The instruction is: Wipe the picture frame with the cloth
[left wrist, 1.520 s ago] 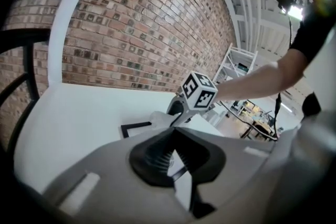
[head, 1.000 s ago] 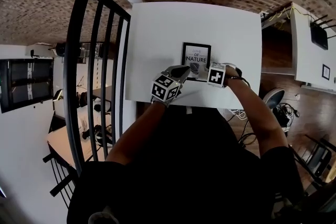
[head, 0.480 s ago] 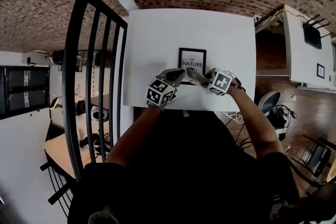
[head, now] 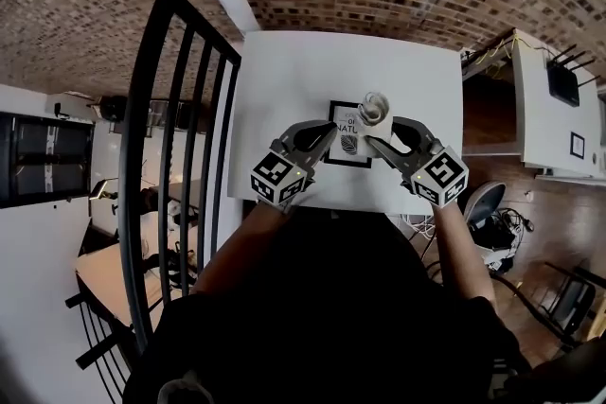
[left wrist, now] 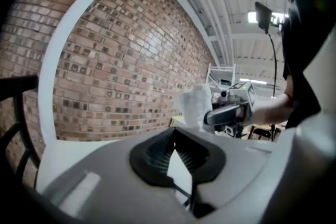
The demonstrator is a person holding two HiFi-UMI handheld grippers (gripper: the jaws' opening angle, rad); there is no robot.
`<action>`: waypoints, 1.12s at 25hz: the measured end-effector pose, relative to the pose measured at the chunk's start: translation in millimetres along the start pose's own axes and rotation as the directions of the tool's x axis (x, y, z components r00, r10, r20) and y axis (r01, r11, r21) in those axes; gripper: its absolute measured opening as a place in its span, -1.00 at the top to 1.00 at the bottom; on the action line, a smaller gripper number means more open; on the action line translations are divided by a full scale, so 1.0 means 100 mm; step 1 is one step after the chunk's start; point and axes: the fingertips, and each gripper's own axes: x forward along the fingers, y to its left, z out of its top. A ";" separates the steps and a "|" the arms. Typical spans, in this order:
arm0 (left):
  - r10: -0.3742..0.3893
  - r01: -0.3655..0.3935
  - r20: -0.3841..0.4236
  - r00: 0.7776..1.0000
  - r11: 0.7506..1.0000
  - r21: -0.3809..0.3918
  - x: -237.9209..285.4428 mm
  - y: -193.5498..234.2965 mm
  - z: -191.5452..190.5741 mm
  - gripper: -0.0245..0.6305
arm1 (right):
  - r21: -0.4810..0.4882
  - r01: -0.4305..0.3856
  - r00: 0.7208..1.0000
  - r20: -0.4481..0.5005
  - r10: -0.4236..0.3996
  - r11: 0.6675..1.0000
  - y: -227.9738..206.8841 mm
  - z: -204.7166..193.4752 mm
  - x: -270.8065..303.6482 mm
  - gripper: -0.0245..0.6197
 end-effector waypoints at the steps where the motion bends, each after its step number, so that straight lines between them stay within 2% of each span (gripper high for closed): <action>1: -0.016 0.016 0.020 1.000 1.000 0.020 -0.02 -0.06 0.09 0.92 | -0.005 0.001 0.999 0.044 -0.001 1.000 0.04 0.12 -0.05 0.42; 4: -0.059 0.054 0.079 0.995 0.997 0.054 -0.08 -0.26 0.29 0.92 | -0.016 0.017 0.991 0.132 -0.015 1.000 0.14 0.33 -0.22 0.42; 11: -0.096 0.086 0.134 0.986 0.993 0.079 -0.20 -0.47 0.54 0.92 | -0.047 0.071 0.976 0.211 -0.060 0.996 0.25 0.55 -0.42 0.42; 23: -0.109 0.092 0.160 0.981 0.990 0.109 -0.14 -0.50 0.69 0.92 | -0.080 0.064 0.970 0.240 -0.043 0.995 0.26 0.63 -0.37 0.43; 28: -0.119 0.104 0.155 0.981 0.989 0.103 -0.12 -0.56 0.63 0.92 | -0.073 0.055 0.970 0.241 -0.036 0.996 0.30 0.58 -0.39 0.43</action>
